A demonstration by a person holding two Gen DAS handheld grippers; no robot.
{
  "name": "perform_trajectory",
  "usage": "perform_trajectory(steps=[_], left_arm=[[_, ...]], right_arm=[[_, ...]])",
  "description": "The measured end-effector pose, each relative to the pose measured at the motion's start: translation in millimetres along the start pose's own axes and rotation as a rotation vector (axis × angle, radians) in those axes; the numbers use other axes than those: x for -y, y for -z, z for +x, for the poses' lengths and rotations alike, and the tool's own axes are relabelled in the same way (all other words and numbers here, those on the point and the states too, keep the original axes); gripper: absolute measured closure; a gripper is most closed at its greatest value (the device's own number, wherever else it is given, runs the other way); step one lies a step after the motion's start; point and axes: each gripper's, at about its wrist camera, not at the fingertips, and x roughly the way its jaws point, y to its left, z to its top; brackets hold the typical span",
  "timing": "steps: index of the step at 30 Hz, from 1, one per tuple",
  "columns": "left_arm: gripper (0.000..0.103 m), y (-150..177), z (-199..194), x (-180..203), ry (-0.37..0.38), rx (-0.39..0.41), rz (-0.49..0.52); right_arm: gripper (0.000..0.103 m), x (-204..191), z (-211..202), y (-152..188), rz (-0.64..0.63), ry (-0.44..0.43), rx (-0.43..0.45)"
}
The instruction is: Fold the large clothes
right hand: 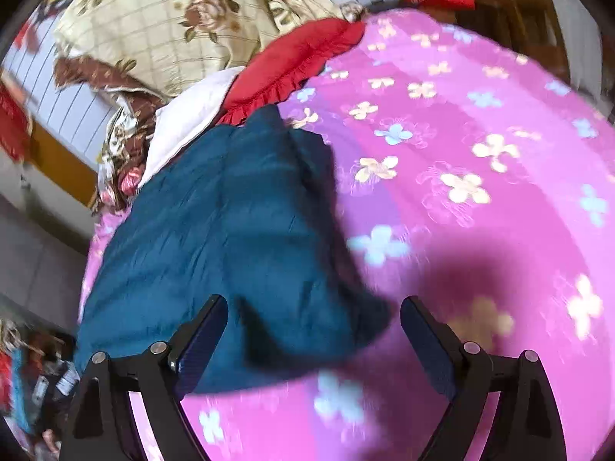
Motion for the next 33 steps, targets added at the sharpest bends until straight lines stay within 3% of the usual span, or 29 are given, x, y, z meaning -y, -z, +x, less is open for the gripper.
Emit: perform_trajectory(steps=[4, 9, 10, 13, 14, 16, 18, 19, 21, 26, 30, 33], left_arm=[[0.013, -26.8, 43.0, -10.9, 0.083, -0.091, -0.048], [0.013, -40.7, 87.4, -3.2, 0.246, -0.221, -0.036], [0.007, -41.4, 95.4, 1.1, 0.253, -0.245, -0.025], [0.004, -45.5, 106.7, 9.8, 0.227, -0.241, -0.016], [0.008, -46.8, 107.1, 12.7, 0.218, -0.247, -0.019], [0.040, -47.8, 102.2, 18.6, 0.207, -0.243, -0.021], [0.063, -50.8, 88.6, 29.5, 0.196, -0.225, 0.008], [0.070, -53.7, 81.3, 36.7, 0.182, -0.214, 0.033], [0.074, -57.7, 65.6, 50.5, 0.159, -0.187, 0.080], [0.075, -54.2, 28.0, 55.1, 0.161, -0.141, 0.116], [0.074, -39.8, 38.7, 31.4, 0.121, -0.165, 0.089], [0.064, -31.6, 52.8, 19.5, 0.102, -0.173, 0.054]], right_arm=[[0.012, 7.9, 34.4, -23.7, 0.045, -0.095, -0.063], [0.011, 2.4, 68.9, -45.2, 0.053, -0.211, -0.122], [0.011, -1.9, 75.2, -48.6, 0.042, -0.232, -0.130], [0.009, -17.1, 90.1, -55.2, 0.003, -0.238, -0.148], [0.014, -22.6, 94.1, -55.5, -0.007, -0.237, -0.156], [0.028, -32.2, 98.2, -55.2, -0.007, -0.240, -0.165], [0.049, -39.5, 92.4, -56.3, -0.003, -0.262, -0.152], [0.053, -43.2, 87.4, -57.6, -0.004, -0.273, -0.148], [0.064, -50.2, 74.5, -59.9, -0.003, -0.310, -0.138], [0.068, -63.8, 37.8, -48.8, -0.047, -0.419, -0.109], [0.068, -58.9, 49.1, -31.5, -0.080, -0.368, -0.137], [0.063, -49.3, 64.6, -28.3, -0.049, -0.346, -0.145]])
